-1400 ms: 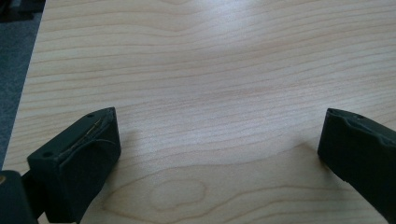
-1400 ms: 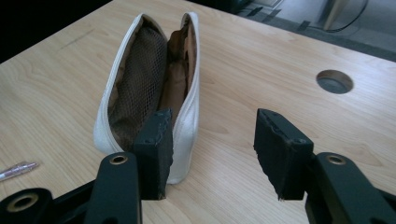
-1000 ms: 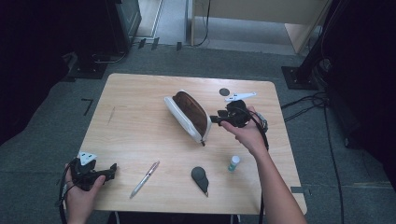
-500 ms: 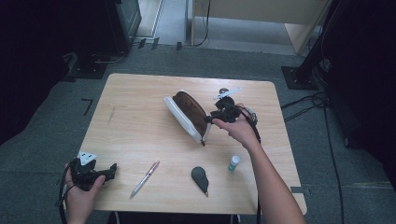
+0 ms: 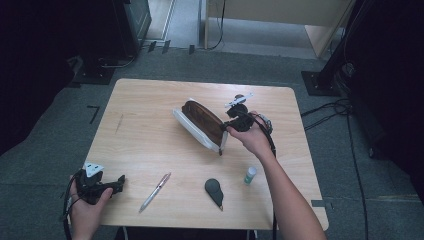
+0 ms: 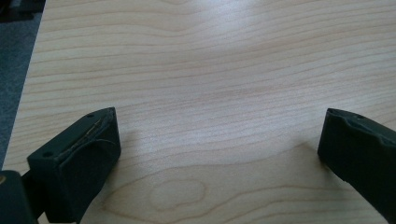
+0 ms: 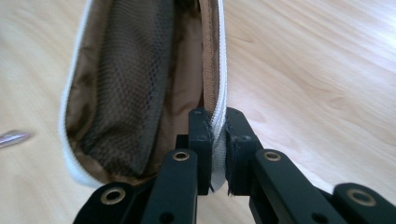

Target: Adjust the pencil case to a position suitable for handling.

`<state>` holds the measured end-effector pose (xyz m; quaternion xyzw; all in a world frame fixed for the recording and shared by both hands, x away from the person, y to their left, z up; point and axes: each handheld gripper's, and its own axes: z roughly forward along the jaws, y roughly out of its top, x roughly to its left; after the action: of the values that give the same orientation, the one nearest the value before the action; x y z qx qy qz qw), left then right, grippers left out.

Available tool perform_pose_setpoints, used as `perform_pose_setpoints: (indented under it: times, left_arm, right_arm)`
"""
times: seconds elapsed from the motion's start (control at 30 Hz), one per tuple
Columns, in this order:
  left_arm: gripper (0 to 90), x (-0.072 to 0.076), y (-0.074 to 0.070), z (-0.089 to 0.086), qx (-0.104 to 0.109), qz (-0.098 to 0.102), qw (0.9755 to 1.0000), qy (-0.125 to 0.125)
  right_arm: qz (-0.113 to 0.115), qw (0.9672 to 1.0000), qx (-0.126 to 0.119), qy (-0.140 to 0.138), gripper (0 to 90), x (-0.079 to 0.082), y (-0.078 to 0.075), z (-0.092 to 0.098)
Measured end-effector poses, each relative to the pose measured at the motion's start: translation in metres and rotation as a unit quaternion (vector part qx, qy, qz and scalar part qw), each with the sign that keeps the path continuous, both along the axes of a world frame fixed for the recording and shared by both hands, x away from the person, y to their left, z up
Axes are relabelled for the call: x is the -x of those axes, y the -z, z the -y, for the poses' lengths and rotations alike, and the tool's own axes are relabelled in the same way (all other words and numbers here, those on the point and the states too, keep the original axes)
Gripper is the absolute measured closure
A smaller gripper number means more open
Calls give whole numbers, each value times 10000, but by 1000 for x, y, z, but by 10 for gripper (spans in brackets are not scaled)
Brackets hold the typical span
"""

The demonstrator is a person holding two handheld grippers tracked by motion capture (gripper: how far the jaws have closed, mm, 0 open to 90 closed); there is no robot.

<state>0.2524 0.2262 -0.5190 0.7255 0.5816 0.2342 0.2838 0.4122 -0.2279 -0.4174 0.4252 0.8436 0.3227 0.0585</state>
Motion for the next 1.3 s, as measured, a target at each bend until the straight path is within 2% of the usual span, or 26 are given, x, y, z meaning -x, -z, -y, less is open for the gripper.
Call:
perform_pose_setpoints:
  times: [0.17, 0.3, 0.47, 0.6, 0.63, 0.7, 0.8, 0.87, 0.93, 1.13, 1.3]
  left_arm:
    - [0, 0, 0, 0, 0, -1, 10000, 0]
    - [0, 0, 0, 0, 1, 0, 10000, -2]
    - [0, 0, 0, 0, 1, -1, 10000, -2]
    - [0, 0, 0, 0, 1, -1, 10000, -3]
    - [0, 0, 0, 0, 1, -2, 10000, -3]
    - [0, 0, 0, 0, -1, -2, 10000, -1]
    - [0, 0, 0, 0, 1, -1, 10000, -2]
    - [0, 0, 0, 0, 1, -1, 10000, -2]
    - [0, 0, 0, 0, 1, -2, 10000, -3]
    - [0, 0, 0, 0, 1, -1, 10000, -1]
    - [0, 0, 0, 0, 0, 0, 10000, 0]
  right_arm:
    - [-147, 9994, -229, -227, 840, 7, -3, -2]
    - [-196, 9986, -306, -383, 840, 13, -4, -1]
    - [-280, 9965, -455, -635, 839, 21, 1, 3]
    - [-510, 9946, -590, -691, 837, 23, 8, 7]
    - [-508, 9947, -564, -693, 836, 23, 10, 7]
    - [-426, 9966, -392, -588, 831, 23, 12, 7]
    - [-335, 9969, -351, -614, 795, 24, 11, 5]
    - [-276, 9970, -355, -638, 702, 24, 11, 5]
    - [-109, 9977, -354, -569, 594, 24, 9, 6]
    - [234, 9967, -719, -306, 410, 28, -8, 18]
    - [581, 9955, -741, -114, 327, 46, -17, 29]
